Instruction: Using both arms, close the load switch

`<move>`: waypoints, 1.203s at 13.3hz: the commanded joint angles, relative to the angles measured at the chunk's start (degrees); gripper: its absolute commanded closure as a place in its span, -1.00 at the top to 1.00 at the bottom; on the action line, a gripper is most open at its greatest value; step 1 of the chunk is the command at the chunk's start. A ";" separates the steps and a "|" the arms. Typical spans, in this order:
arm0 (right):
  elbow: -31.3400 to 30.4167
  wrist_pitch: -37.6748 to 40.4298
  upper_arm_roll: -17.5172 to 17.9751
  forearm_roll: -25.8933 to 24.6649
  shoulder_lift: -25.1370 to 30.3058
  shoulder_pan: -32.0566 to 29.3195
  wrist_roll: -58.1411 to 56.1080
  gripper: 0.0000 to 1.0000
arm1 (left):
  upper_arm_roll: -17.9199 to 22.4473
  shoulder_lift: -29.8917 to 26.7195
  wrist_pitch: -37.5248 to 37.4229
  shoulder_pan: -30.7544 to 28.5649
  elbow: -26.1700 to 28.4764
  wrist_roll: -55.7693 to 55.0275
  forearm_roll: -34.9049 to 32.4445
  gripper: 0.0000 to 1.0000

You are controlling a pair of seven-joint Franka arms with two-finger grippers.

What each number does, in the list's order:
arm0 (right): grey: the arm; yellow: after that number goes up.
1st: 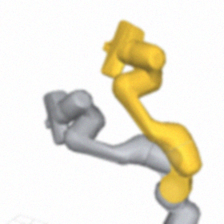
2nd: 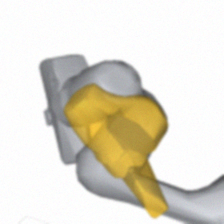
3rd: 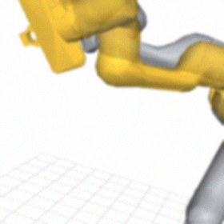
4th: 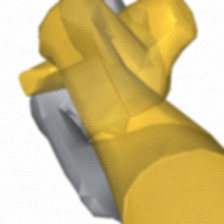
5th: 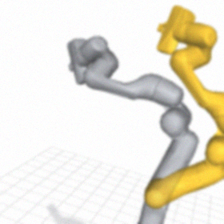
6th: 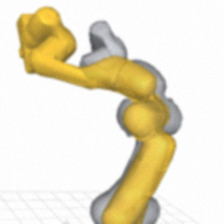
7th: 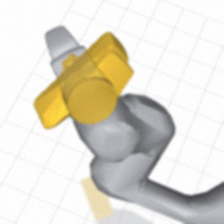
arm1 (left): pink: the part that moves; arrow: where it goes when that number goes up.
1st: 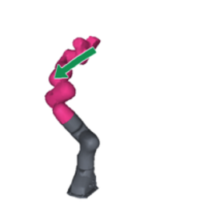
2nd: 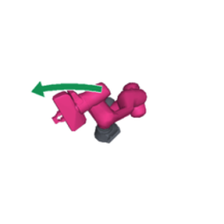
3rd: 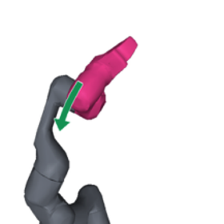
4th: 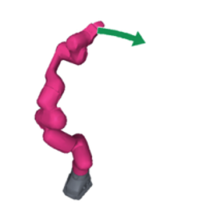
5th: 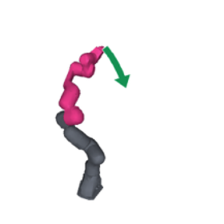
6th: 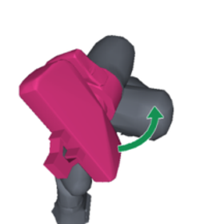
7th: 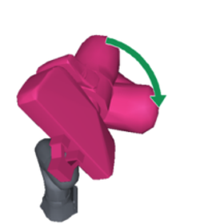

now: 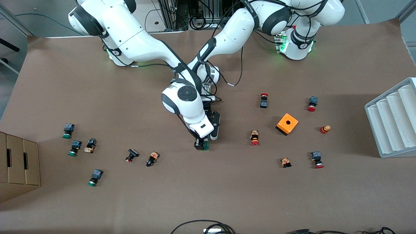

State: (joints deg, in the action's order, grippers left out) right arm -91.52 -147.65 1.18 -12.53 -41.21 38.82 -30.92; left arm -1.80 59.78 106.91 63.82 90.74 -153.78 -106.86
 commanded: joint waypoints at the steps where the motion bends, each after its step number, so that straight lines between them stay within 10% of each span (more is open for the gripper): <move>1: 0.03 -0.53 0.05 -1.27 0.69 -0.76 -0.46 0.23 | 0.31 1.04 -1.09 0.43 -0.65 -1.26 -0.98 0.38; 16: 1.78 -0.97 -0.04 -1.18 -0.01 -1.20 -0.37 0.20 | 0.31 1.04 -1.09 0.43 -0.74 -1.26 -0.98 0.38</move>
State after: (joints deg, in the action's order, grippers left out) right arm -90.81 -147.68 1.14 -12.53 -40.59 38.24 -30.94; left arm -1.80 59.78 106.90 63.82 90.74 -153.81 -106.86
